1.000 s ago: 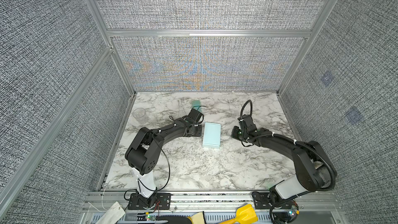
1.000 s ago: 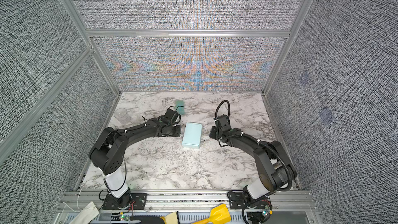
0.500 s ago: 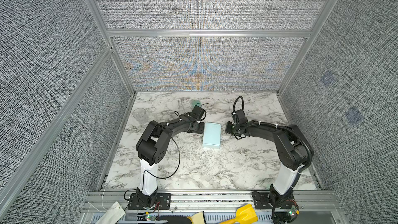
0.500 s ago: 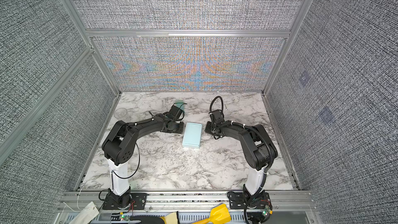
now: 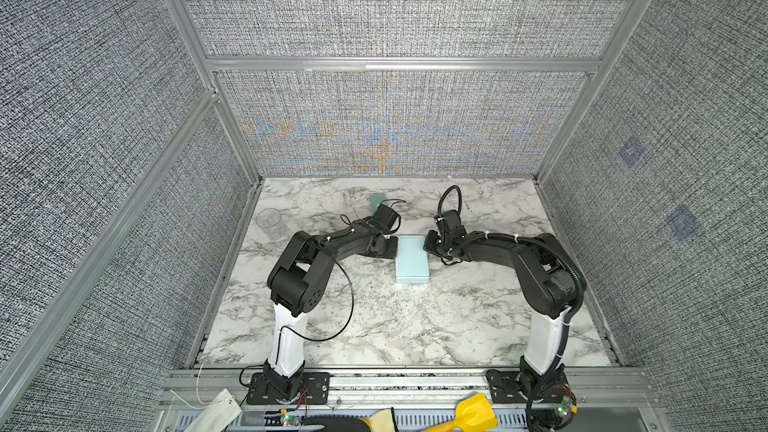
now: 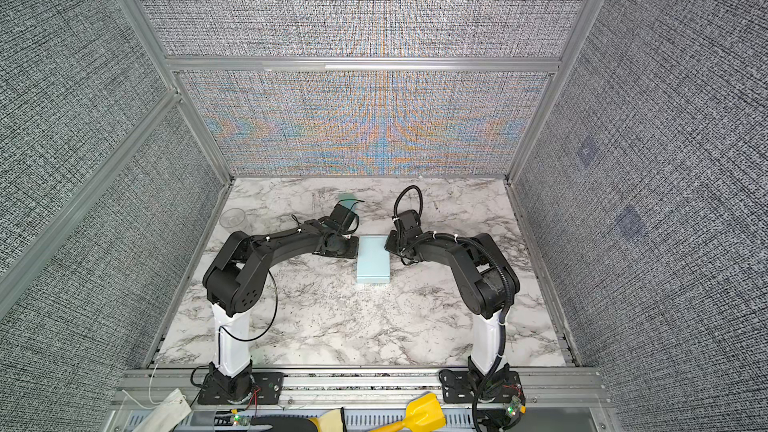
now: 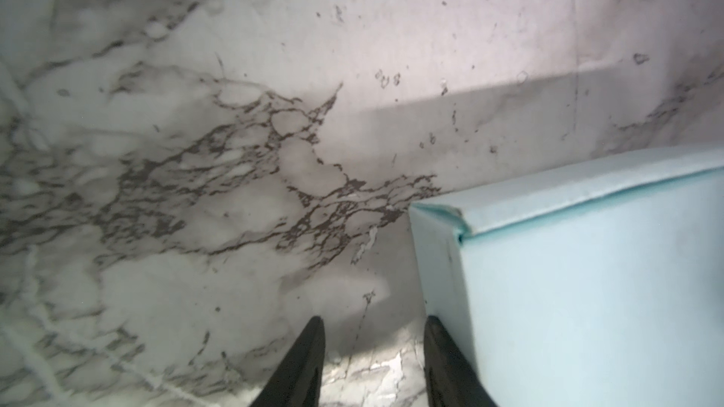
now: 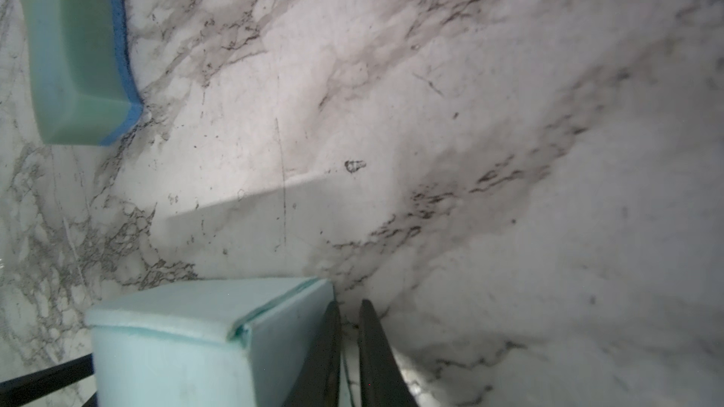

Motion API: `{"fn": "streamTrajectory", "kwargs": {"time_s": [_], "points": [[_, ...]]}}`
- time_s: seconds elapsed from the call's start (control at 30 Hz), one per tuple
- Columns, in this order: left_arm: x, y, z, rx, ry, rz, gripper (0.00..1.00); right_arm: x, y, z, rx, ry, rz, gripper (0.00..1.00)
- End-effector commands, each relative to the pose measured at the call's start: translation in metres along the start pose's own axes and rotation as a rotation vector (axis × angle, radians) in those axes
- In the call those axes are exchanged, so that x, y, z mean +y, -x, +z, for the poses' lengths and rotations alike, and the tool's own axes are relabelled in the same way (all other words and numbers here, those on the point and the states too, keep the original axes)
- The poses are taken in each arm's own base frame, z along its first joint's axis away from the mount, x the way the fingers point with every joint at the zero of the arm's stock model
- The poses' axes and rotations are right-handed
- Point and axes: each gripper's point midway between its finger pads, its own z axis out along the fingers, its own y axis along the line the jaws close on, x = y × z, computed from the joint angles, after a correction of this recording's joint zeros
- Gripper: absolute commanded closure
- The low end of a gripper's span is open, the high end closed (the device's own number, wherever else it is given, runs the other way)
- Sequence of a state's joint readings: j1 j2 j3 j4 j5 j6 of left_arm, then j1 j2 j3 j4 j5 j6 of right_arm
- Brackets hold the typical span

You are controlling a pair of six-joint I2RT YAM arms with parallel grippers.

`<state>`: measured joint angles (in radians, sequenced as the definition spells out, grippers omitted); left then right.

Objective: Fold the paper box

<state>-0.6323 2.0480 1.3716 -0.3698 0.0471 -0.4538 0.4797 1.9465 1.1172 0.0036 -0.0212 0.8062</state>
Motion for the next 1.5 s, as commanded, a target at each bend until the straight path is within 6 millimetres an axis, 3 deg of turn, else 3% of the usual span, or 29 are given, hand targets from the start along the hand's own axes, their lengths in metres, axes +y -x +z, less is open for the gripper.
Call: {"fn": "streamTrajectory", "kwargs": {"time_s": [0.0,0.17,0.3,0.47,0.53,0.67,0.8,1.03,1.17,1.33,1.47], "points": [[-0.030,0.004,0.001,-0.006,-0.111,0.021,0.55,0.006,-0.008,0.002,0.019,0.008,0.020,0.85],[-0.027,0.010,-0.004,-0.023,-0.086,0.015,0.55,0.010,-0.003,-0.004,0.009,0.006,0.000,0.85],[-0.011,0.026,-0.025,-0.079,-0.037,-0.009,0.53,0.007,0.018,-0.023,-0.035,-0.011,-0.024,0.85],[0.017,0.055,-0.081,-0.214,0.021,-0.080,0.47,-0.002,0.056,-0.069,-0.121,-0.039,-0.084,0.78],[0.026,0.063,-0.105,-0.277,0.057,-0.097,0.42,-0.009,0.069,-0.089,-0.152,-0.062,-0.118,0.66],[0.040,0.069,-0.135,-0.336,0.138,-0.098,0.38,-0.032,0.087,-0.127,-0.210,-0.116,-0.134,0.54],[0.050,0.065,-0.162,-0.389,0.179,-0.107,0.37,-0.052,0.099,-0.169,-0.305,-0.134,-0.151,0.43],[0.058,0.058,-0.235,-0.633,0.156,-0.065,0.27,-0.078,0.102,-0.235,-0.490,-0.181,-0.230,0.22],[0.060,0.047,-0.275,-0.728,0.145,-0.016,0.20,-0.082,0.103,-0.267,-0.591,-0.175,-0.264,0.15],[0.079,0.028,-0.305,-0.806,0.209,-0.019,0.08,-0.090,0.102,-0.283,-0.656,-0.186,-0.284,0.09],[0.096,0.003,-0.306,-0.800,0.253,-0.058,0.06,-0.104,0.091,-0.276,-0.642,-0.201,-0.274,0.07]]}}
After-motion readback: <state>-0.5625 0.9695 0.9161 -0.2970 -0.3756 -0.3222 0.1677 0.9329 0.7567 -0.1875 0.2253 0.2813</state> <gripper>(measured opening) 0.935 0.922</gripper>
